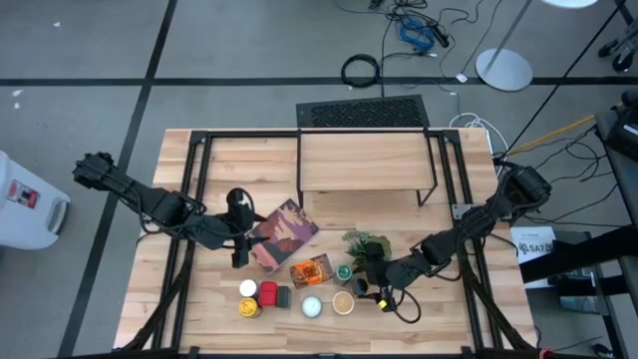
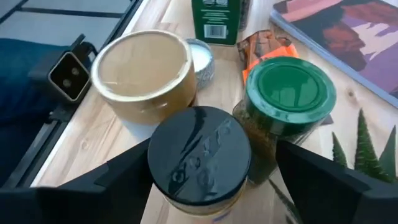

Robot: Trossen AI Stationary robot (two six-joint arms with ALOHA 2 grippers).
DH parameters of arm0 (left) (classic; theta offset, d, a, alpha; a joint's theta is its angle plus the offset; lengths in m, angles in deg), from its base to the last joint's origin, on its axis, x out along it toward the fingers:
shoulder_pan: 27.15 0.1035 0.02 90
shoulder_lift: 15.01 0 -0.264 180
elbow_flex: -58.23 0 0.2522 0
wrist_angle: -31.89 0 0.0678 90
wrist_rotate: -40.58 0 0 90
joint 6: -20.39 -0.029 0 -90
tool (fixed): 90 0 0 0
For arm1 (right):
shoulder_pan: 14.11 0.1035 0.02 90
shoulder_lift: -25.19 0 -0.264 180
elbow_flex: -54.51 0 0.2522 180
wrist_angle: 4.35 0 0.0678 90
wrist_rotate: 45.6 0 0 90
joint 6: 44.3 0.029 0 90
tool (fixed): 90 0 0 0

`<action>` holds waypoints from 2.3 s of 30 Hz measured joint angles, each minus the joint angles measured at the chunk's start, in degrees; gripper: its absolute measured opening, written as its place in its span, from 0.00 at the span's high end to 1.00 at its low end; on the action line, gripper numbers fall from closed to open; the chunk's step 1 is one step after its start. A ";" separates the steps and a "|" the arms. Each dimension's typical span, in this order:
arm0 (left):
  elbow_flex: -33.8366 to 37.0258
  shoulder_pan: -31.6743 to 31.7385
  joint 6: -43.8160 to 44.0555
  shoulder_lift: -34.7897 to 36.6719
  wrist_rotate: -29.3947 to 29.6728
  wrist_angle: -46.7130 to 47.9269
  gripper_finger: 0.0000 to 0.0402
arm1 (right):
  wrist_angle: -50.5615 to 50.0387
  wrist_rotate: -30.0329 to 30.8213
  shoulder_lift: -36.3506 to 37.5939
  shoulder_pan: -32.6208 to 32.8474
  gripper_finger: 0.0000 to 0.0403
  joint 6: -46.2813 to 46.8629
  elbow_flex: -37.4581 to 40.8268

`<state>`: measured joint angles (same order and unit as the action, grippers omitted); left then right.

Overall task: Shelf spices
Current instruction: Put the orange seasoning bottle on the shelf

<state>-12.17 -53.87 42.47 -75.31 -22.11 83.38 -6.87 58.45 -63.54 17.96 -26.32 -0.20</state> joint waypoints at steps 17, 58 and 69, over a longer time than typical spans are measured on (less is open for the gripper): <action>0.00 0.00 -0.04 -0.07 -0.02 0.03 0.42 | 0.73 0.63 -0.06 0.44 0.54 -2.13 -0.79; 0.00 0.00 -3.49 -0.04 -0.09 -1.70 0.42 | -56.78 20.92 21.10 -12.09 0.54 -9.54 -35.30; 0.00 0.00 -4.84 -0.13 -0.07 -3.27 0.42 | -60.98 15.71 28.01 -32.23 0.54 -12.67 -35.30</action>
<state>-12.17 -53.87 37.63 -75.44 -22.18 80.11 -67.85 74.16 -35.53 -14.27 -39.00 -35.50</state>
